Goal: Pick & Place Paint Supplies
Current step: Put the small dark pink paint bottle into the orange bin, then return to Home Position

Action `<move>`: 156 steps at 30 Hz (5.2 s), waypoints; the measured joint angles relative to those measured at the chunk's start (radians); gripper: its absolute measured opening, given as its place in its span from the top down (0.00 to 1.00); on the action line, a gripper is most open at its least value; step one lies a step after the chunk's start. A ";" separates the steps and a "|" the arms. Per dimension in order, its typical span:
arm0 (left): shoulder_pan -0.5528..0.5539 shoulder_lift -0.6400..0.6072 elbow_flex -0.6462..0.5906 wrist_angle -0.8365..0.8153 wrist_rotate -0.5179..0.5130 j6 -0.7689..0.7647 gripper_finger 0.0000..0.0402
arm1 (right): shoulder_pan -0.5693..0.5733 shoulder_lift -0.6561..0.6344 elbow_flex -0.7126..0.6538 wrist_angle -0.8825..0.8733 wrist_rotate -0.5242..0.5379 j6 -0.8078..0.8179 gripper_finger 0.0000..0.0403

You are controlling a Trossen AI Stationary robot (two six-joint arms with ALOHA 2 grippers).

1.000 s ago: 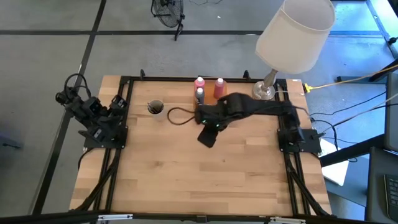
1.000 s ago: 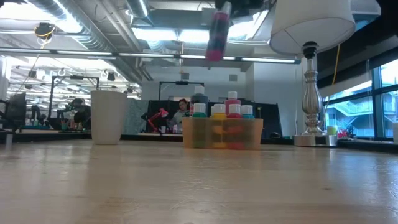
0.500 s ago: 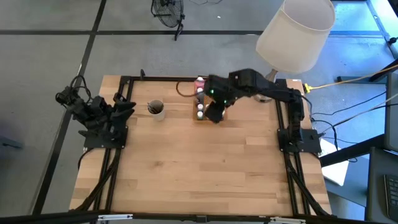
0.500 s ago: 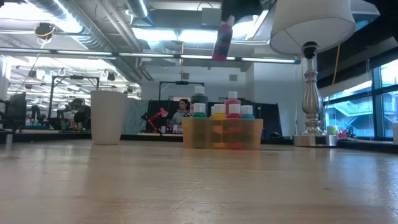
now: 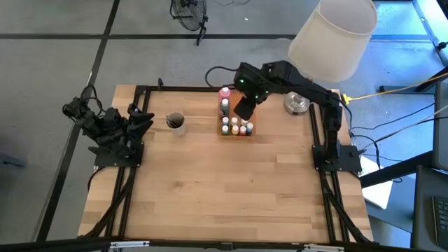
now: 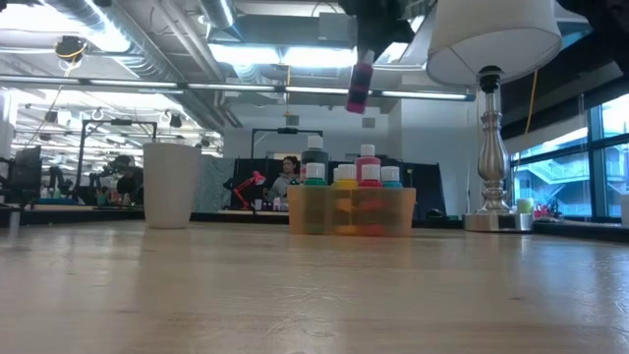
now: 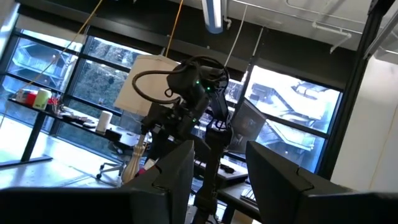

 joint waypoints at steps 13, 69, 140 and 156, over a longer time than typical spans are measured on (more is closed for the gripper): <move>0.000 0.000 -0.001 -0.001 -0.033 0.091 0.64 | -0.064 -0.158 -0.295 0.000 -0.020 0.027 0.70; 0.000 0.000 -0.001 -0.001 -0.102 0.095 0.64 | -0.159 -0.147 -0.822 0.503 -0.173 -0.063 0.70; 0.000 0.000 -0.001 -0.001 -0.103 0.090 0.64 | -0.134 -0.090 -0.649 0.376 -0.104 -0.016 0.47; 0.000 -0.034 0.217 -0.263 -0.106 0.121 0.79 | 0.059 -0.102 0.008 0.012 -0.313 0.073 0.66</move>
